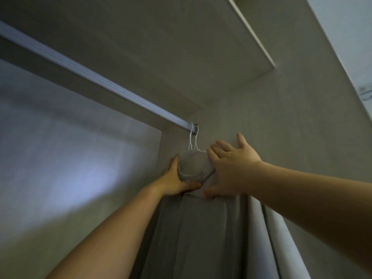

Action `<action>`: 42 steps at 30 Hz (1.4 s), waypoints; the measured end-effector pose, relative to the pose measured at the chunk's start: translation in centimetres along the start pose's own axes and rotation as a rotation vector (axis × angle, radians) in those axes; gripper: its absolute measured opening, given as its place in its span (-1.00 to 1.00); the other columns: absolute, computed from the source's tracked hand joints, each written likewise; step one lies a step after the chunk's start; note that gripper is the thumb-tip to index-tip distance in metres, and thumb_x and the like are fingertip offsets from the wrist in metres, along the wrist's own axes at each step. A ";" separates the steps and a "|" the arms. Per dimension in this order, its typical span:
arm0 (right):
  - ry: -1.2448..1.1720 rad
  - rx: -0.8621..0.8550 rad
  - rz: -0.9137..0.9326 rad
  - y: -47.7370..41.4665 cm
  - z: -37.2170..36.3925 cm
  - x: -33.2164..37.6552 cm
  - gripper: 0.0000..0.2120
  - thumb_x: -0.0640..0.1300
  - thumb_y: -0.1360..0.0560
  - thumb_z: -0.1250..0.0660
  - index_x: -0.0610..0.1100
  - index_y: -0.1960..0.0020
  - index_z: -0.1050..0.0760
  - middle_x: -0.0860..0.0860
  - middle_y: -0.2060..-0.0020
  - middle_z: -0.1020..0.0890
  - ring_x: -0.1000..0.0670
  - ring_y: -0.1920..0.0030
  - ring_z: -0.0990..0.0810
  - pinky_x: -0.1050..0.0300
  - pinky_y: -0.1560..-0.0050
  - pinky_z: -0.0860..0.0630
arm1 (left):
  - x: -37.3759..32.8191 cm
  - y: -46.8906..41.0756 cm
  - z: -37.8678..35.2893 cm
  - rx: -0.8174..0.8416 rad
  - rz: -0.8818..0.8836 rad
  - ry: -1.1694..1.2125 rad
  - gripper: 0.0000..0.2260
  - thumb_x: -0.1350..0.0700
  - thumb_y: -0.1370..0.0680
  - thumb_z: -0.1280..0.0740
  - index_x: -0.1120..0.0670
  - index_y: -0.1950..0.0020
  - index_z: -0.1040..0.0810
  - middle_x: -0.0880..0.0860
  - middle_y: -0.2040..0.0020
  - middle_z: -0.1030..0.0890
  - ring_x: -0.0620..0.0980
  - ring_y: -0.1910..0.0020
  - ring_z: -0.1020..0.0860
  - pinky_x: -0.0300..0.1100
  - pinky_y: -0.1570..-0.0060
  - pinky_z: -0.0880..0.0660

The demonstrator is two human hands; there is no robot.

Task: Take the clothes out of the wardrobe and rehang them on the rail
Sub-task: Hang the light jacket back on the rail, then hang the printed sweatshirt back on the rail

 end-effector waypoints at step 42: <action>-0.394 -0.099 -0.238 46.4 -6.3 -12.8 -0.38 0.32 -0.59 0.16 0.06 -0.54 -0.17 0.03 -0.50 -0.31 -0.09 -0.52 -0.20 -0.30 -0.45 0.01 | -28.5 36.4 -18.7 0.011 -0.593 -0.329 -0.36 -0.40 -0.57 0.09 -0.21 -0.61 0.00 -0.14 -0.64 0.10 -0.01 -0.61 0.20 0.06 -0.54 0.15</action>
Point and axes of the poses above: each hand's wrist, its own y-axis away from the middle knuckle, its own z-axis out of the back of the hand, x = y × z, the point moved 7 cm from there along -y, towards the middle knuckle
